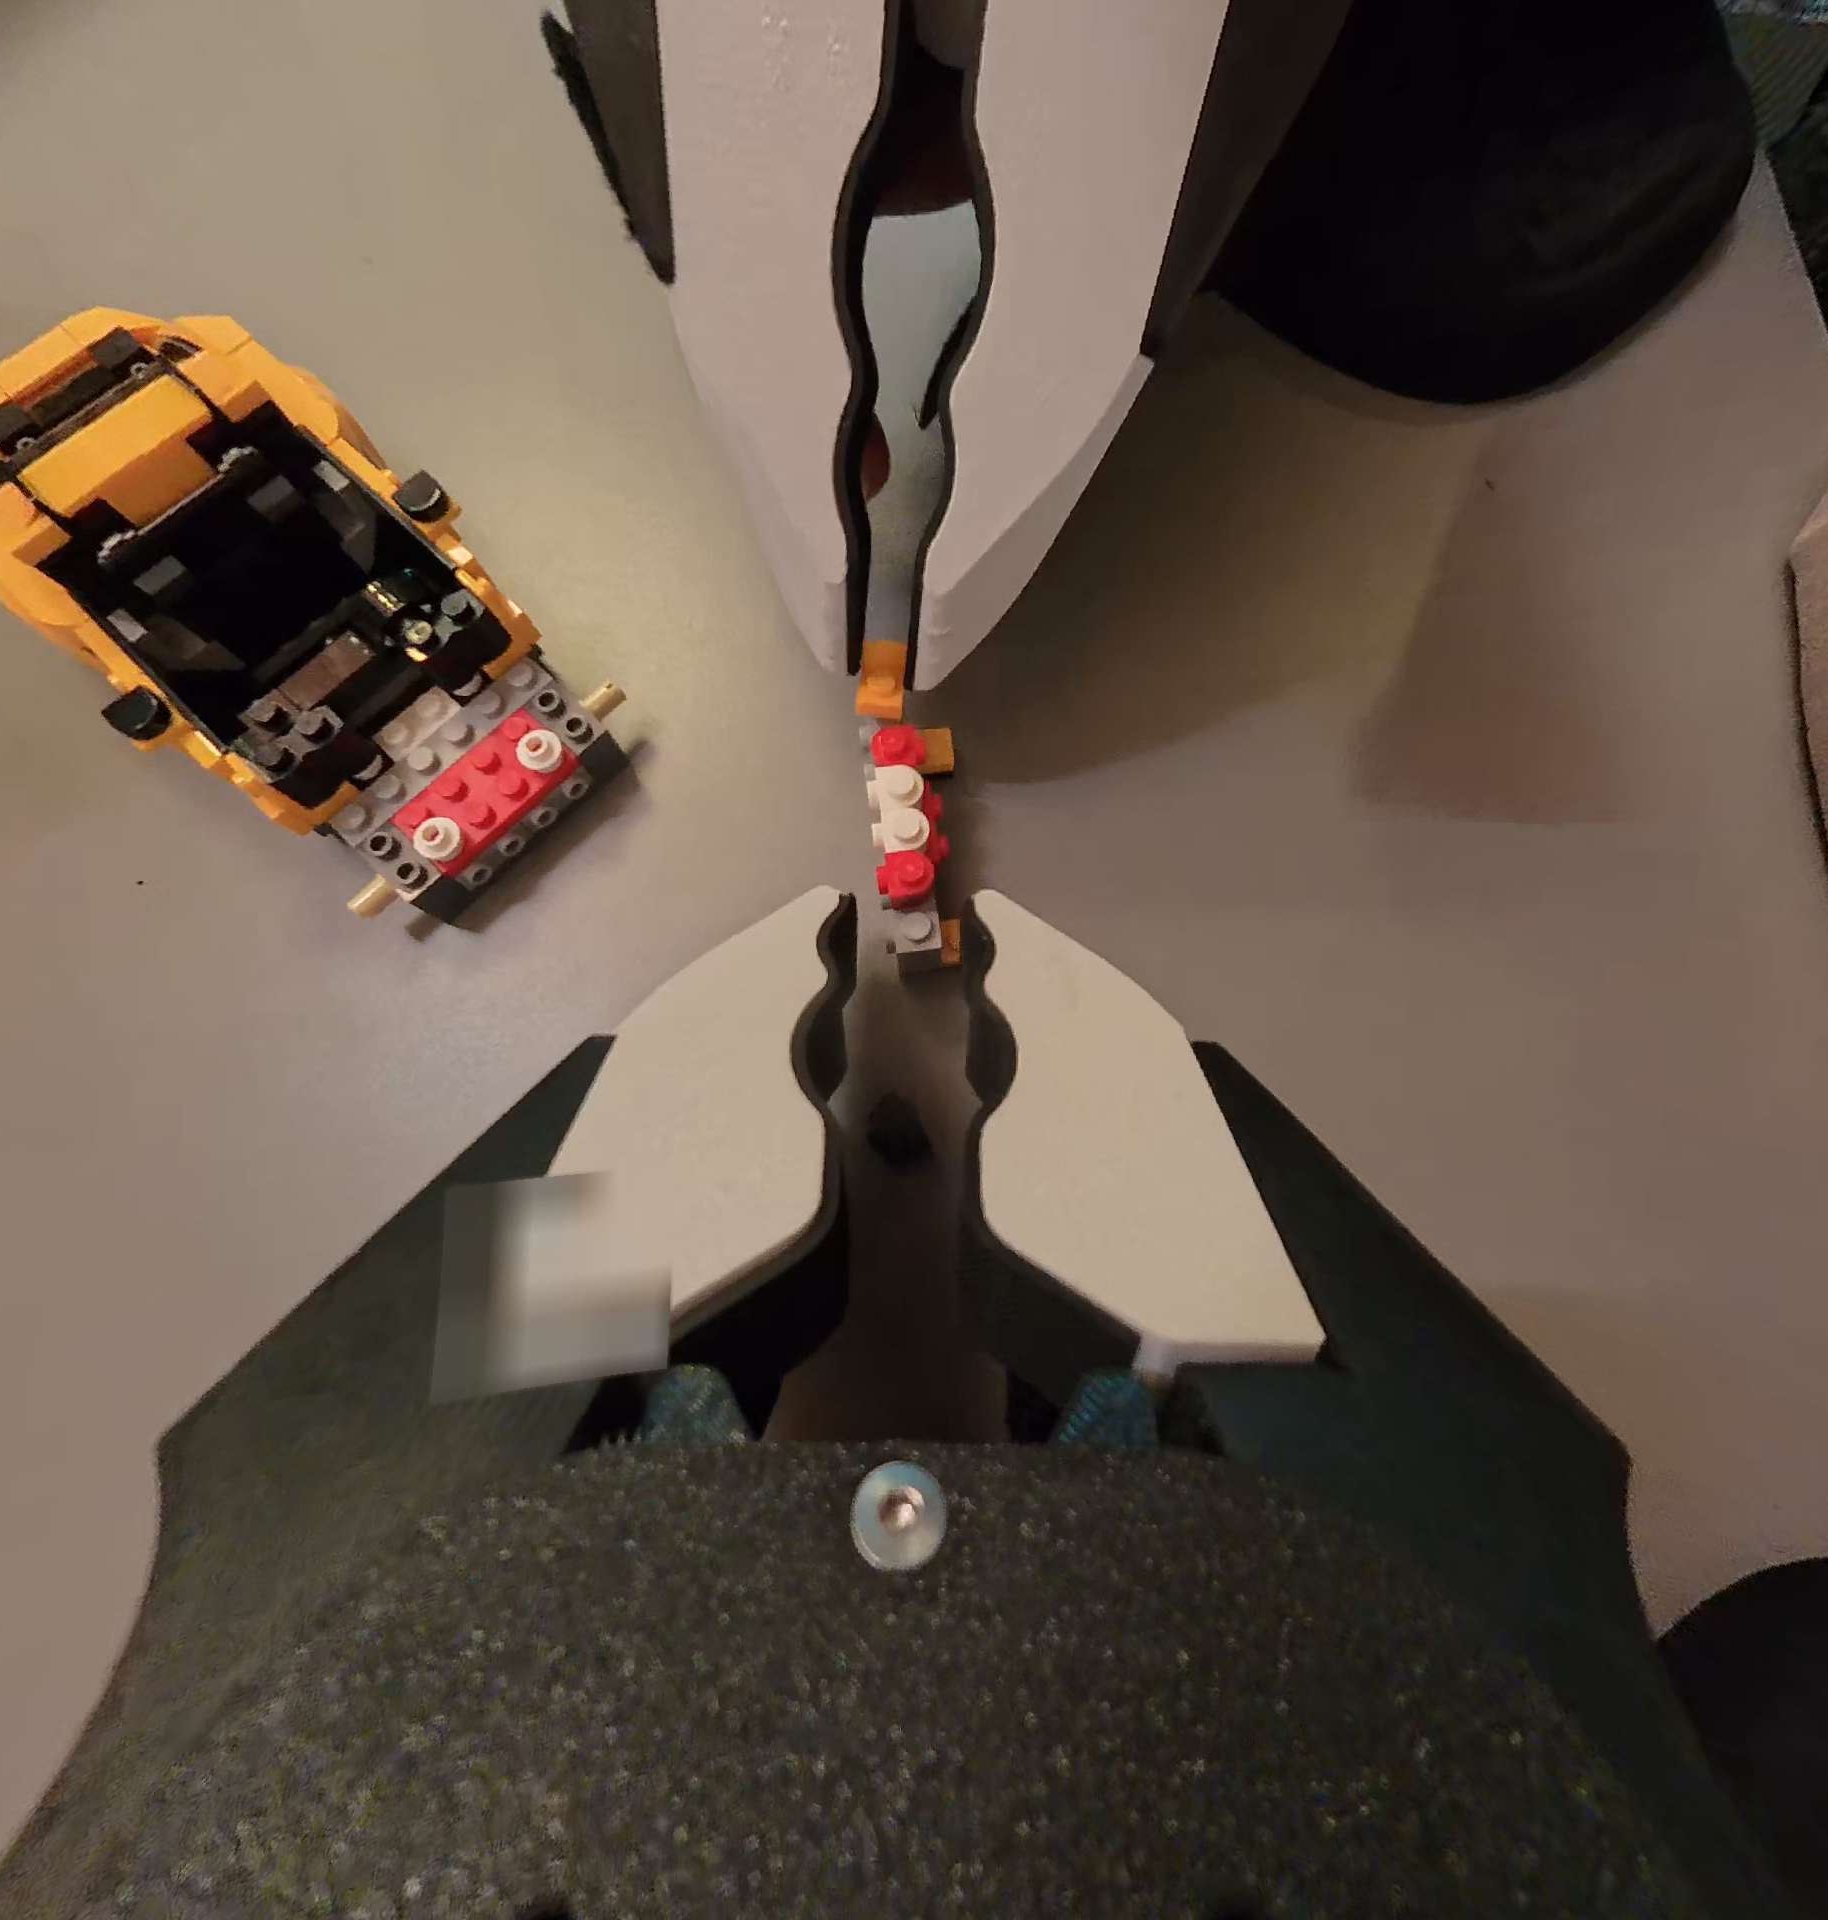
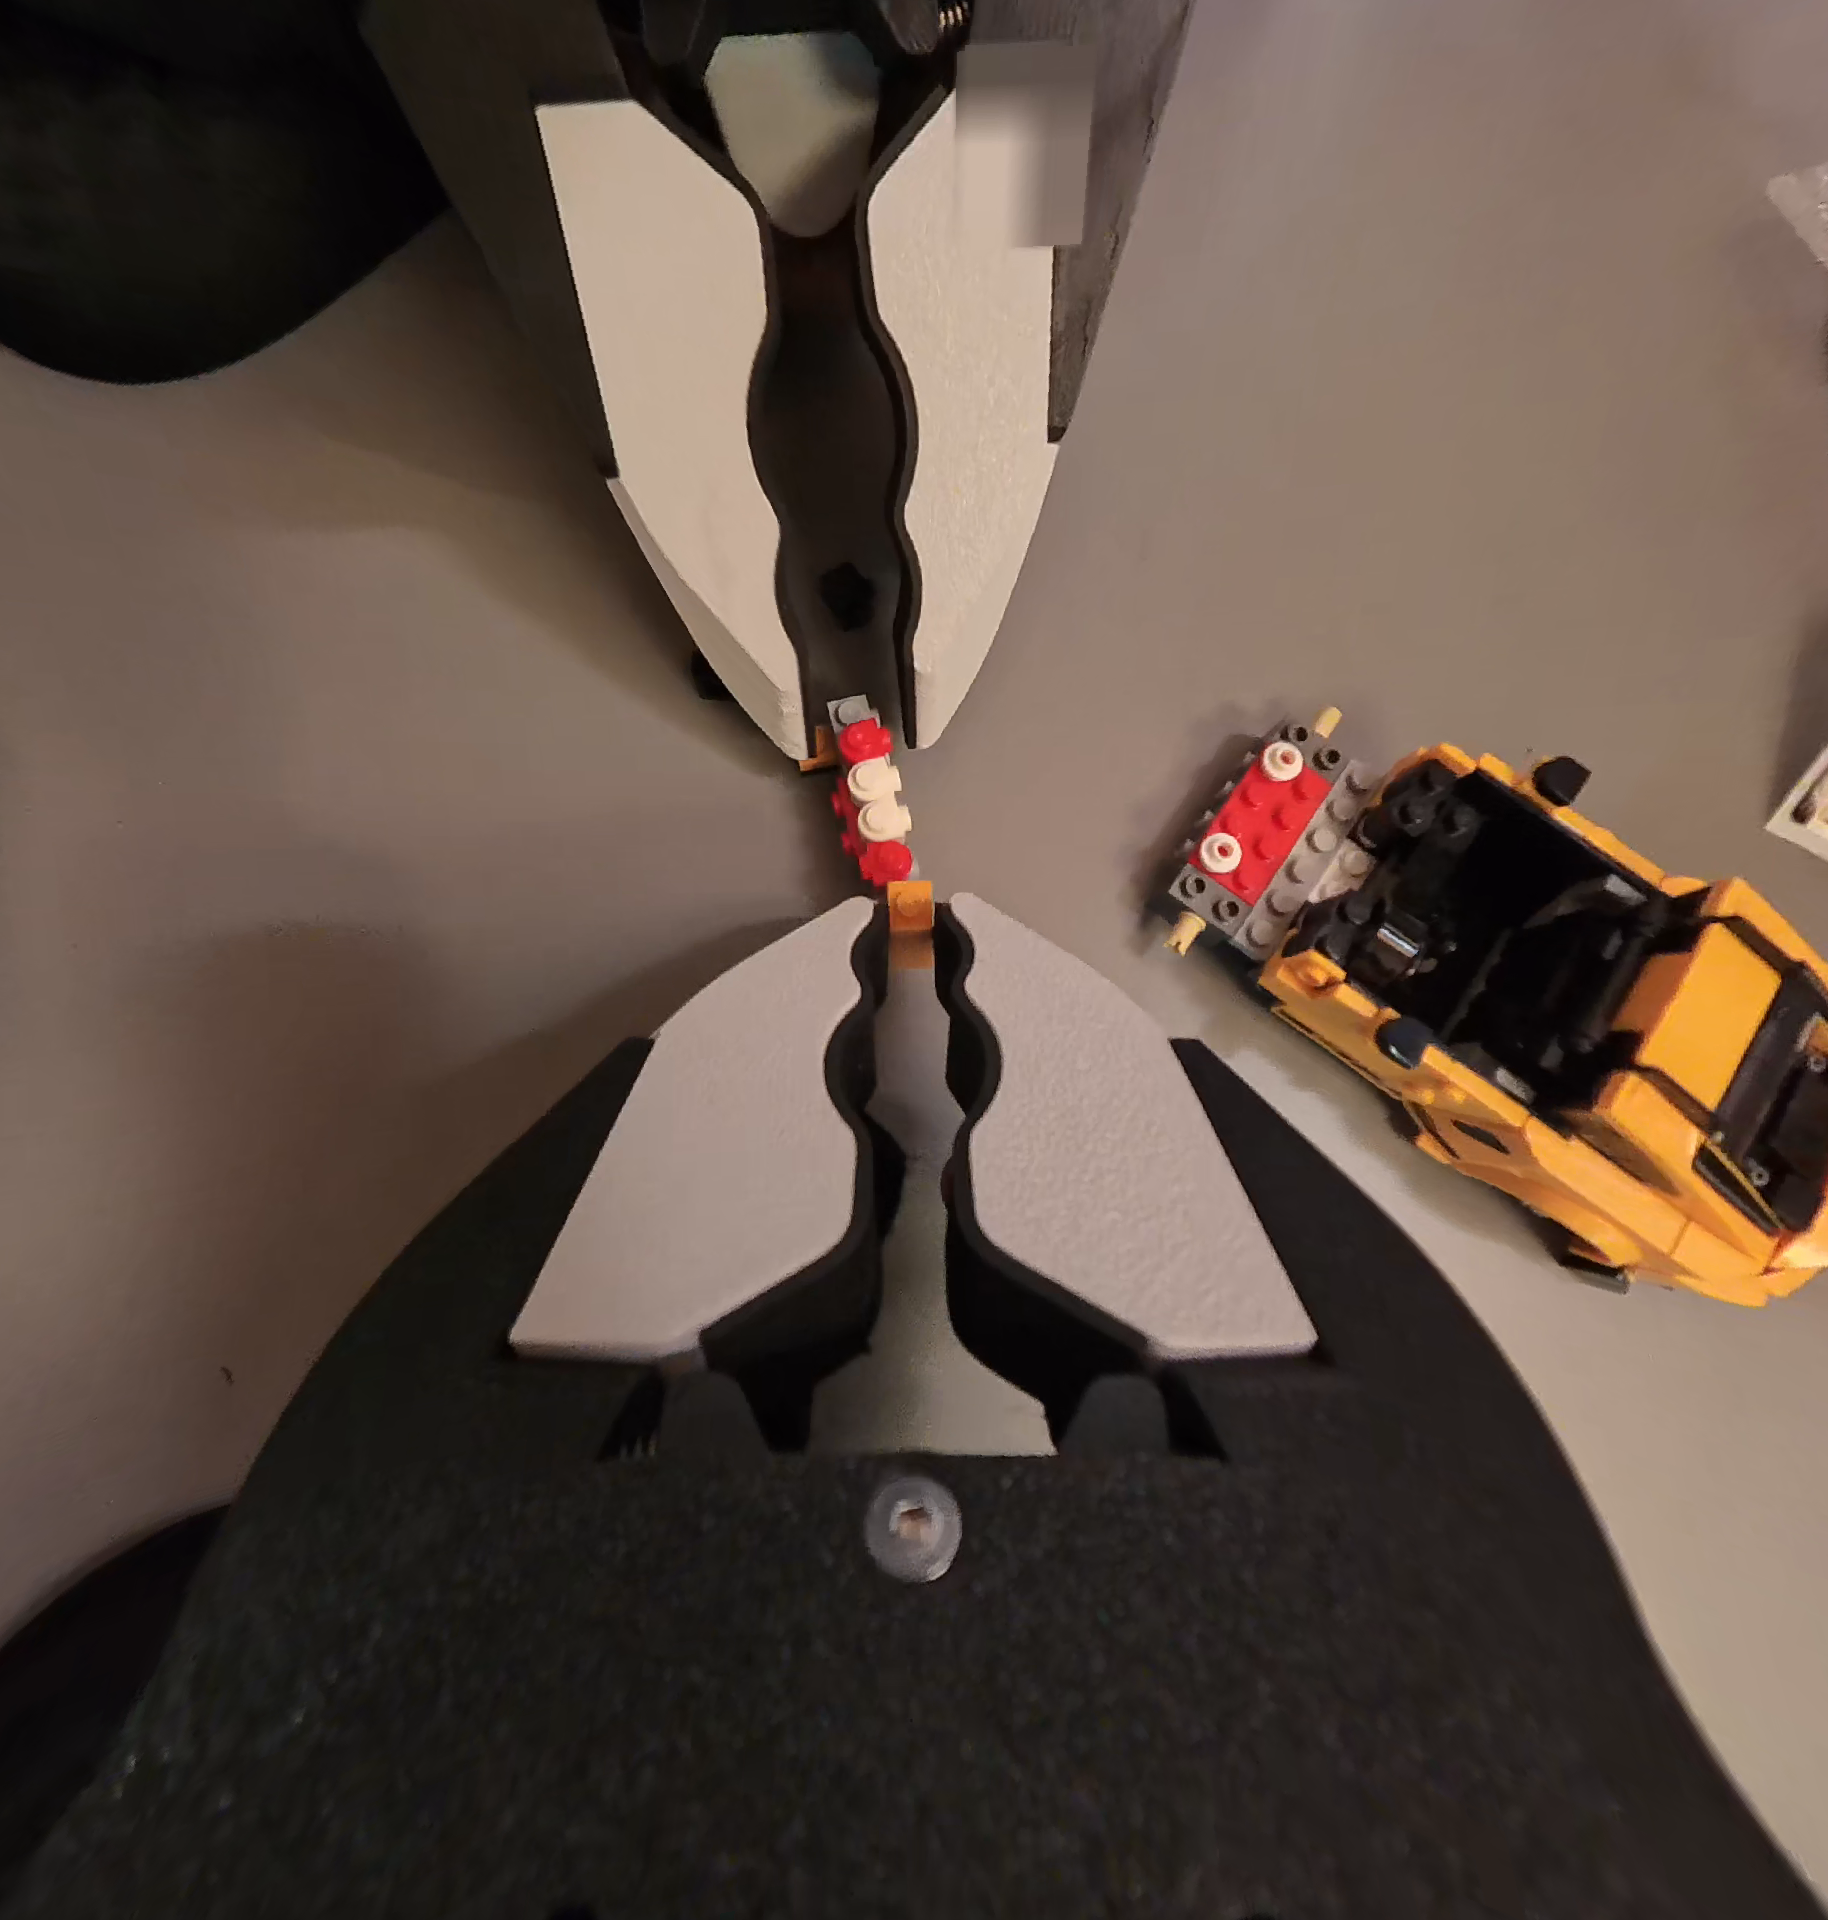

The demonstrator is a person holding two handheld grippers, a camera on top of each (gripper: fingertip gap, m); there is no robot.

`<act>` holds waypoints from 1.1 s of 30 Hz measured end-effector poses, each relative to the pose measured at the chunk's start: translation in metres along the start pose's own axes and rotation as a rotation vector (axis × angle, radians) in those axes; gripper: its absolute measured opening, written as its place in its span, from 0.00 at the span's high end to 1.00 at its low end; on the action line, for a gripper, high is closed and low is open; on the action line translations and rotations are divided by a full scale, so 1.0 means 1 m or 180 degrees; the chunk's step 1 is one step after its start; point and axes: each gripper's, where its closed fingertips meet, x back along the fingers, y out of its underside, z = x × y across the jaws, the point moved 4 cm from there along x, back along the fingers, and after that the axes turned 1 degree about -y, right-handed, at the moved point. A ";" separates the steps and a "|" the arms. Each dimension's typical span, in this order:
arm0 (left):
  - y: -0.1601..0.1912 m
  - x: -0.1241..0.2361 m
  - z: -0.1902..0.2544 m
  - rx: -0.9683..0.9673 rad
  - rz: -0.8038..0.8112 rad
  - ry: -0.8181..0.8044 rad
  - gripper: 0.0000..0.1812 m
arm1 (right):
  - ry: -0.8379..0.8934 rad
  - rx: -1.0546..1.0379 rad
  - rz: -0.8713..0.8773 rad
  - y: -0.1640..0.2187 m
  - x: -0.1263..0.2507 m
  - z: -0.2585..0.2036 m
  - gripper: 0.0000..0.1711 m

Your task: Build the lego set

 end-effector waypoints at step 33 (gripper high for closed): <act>0.005 0.005 -0.008 0.0028 0.0038 -0.0086 0.90 | -0.0301 0.0042 -0.0509 0.021 -0.003 -0.008 0.96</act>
